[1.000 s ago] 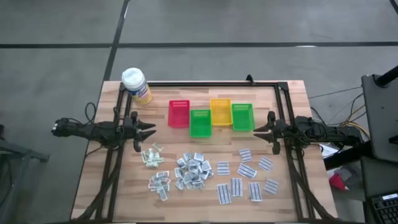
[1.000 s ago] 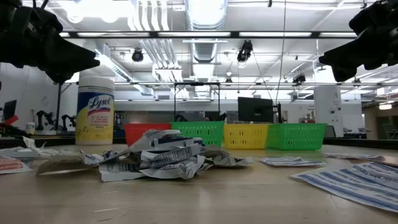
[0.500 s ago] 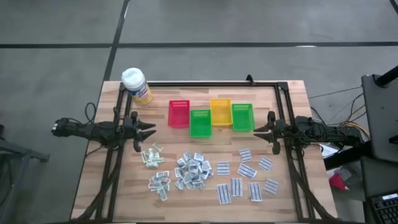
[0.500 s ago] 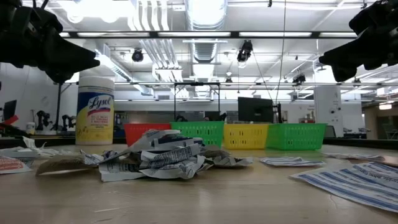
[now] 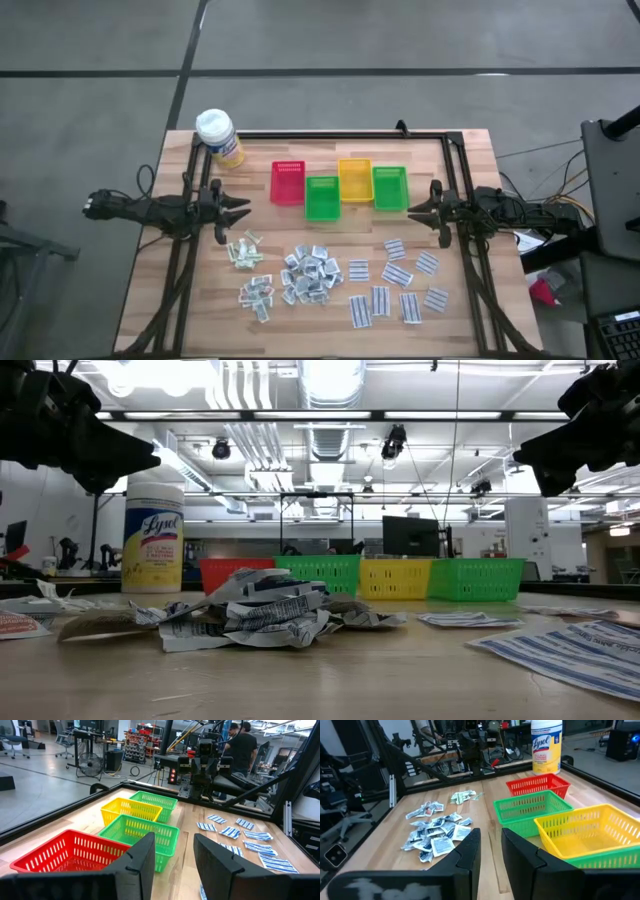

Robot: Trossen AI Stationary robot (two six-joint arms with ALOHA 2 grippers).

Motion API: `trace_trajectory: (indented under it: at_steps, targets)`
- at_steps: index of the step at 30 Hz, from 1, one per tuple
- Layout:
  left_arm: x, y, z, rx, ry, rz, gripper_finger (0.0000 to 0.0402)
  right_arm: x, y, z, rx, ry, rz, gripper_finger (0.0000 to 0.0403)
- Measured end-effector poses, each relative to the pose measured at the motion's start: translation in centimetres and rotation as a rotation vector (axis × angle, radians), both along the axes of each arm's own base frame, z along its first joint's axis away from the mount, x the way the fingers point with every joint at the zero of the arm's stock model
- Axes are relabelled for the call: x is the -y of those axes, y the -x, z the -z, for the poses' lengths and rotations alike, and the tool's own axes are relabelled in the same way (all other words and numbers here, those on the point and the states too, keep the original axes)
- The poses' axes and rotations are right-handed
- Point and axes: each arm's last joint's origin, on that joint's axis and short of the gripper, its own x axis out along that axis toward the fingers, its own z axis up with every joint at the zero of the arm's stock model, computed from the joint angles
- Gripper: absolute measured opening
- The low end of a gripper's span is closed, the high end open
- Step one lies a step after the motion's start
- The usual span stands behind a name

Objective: Pick & Place First Aid Supplies
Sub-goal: Put the blue bandage into the right green basket

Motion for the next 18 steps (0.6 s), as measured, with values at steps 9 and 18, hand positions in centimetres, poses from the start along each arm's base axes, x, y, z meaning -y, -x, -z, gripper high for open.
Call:
trace_trajectory:
  at_steps: [9,18]
  targets:
    - [0.00,0.00,0.00,0.000,0.000,0.000,0.0131,0.00,0.00,-0.01,0.000,0.004,0.001,0.0072]
    - [0.00,0.00,0.00,0.000,0.000,0.000,0.0131,0.01,0.00,-0.01,0.000,0.004,0.002,0.0071]
